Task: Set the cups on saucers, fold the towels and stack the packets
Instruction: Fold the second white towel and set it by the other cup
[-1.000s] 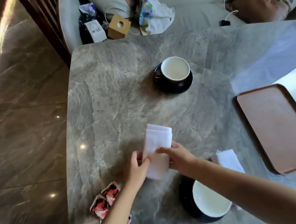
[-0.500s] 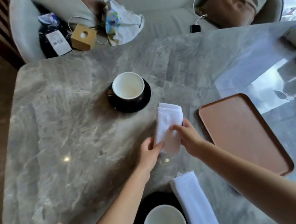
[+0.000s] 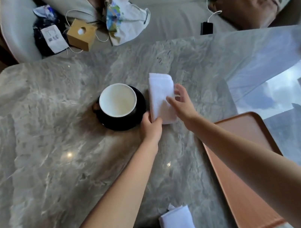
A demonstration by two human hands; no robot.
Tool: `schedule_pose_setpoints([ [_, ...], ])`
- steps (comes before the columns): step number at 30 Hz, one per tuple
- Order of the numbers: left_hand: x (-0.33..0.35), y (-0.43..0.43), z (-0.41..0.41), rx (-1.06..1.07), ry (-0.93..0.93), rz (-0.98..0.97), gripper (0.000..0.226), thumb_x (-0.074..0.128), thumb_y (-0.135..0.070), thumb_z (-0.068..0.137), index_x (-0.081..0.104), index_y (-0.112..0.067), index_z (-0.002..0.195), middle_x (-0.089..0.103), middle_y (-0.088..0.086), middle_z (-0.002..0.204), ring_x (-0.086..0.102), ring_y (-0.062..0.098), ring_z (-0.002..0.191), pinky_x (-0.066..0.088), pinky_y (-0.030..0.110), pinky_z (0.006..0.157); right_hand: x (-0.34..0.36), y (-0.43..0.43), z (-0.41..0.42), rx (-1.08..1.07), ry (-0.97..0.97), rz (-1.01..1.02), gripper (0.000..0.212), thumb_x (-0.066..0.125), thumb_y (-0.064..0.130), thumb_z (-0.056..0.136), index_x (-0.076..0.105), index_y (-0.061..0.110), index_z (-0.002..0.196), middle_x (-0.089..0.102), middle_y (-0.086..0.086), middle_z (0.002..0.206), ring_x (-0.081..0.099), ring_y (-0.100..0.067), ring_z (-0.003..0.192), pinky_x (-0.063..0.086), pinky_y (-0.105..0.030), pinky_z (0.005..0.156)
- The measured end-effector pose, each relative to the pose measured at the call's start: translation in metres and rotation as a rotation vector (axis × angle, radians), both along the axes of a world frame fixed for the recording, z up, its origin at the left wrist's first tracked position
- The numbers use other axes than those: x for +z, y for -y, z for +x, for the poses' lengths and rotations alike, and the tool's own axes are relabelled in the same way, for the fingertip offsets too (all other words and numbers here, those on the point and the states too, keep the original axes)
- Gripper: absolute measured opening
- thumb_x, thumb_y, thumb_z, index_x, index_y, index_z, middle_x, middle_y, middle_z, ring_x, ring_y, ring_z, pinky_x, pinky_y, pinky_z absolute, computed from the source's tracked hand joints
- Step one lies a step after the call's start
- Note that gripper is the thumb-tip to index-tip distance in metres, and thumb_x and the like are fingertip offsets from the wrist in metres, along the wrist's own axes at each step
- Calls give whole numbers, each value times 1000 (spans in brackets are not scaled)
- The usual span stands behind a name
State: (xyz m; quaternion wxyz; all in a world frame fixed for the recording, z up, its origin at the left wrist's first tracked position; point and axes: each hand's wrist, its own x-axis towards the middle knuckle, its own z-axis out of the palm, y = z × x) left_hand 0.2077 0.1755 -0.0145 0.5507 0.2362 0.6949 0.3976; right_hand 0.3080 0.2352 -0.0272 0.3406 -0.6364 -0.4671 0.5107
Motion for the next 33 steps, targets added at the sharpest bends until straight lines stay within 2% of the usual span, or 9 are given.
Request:
schedule_pose_setpoints([
  [3,-5,2,10,-25,24,-75,60,49,-9,88,27,-10,144,45,10,141,45,22,126,34,29,106,-19,7,3,-16,149,89,41,53,5,90,41,3,129,38,-4,113,46,-31,114,40,-42,99],
  [5,-6,7,15,-34,31,-64,63,49,-11,89,22,-12,146,40,11,146,41,23,132,30,37,113,-27,14,3,37,206,146,43,51,3,89,43,3,131,44,-7,118,44,-31,118,37,-44,104],
  [10,-8,11,18,-52,22,-49,66,49,-16,91,16,-16,149,28,6,154,28,19,141,23,40,117,-31,14,-2,89,284,140,52,47,4,92,33,5,141,40,-13,141,34,-27,131,25,-30,108],
  [18,-1,14,-3,-13,18,-2,37,48,-8,89,51,-7,126,60,12,125,55,23,116,42,36,104,-27,11,-22,151,277,182,50,43,-3,90,35,2,139,40,-14,140,34,-28,131,25,-33,112],
  [23,0,17,-6,-29,24,-11,34,49,-11,90,53,-7,124,61,11,124,56,23,115,42,34,102,-26,14,-25,155,274,167,49,44,-1,91,36,2,140,41,-14,141,35,-26,130,24,-26,107],
  [25,1,18,-6,-34,29,-27,40,49,-14,90,49,-8,130,58,10,129,53,23,120,40,36,106,-23,15,-23,164,262,171,43,44,-2,90,43,0,133,47,-14,133,41,-24,123,27,-23,103],
  [28,4,23,-7,-60,38,-58,51,49,-20,92,38,-11,140,49,7,141,45,20,129,33,37,112,-18,20,-21,161,238,178,30,44,-7,86,48,-6,116,53,-18,113,47,-23,101,40,-35,92],
  [31,7,28,-10,-74,45,-91,60,48,-24,93,25,-12,147,34,4,151,35,18,137,28,31,112,-11,30,-20,191,191,131,46,42,-4,89,39,-1,134,48,-8,130,45,-14,117,34,-29,104],
  [33,11,30,-13,-71,41,-97,63,48,-26,94,19,-10,148,27,5,154,29,18,140,24,27,109,-5,35,-18,212,175,113,51,42,-1,91,34,5,141,43,-10,142,41,-20,130,31,-35,112],
])
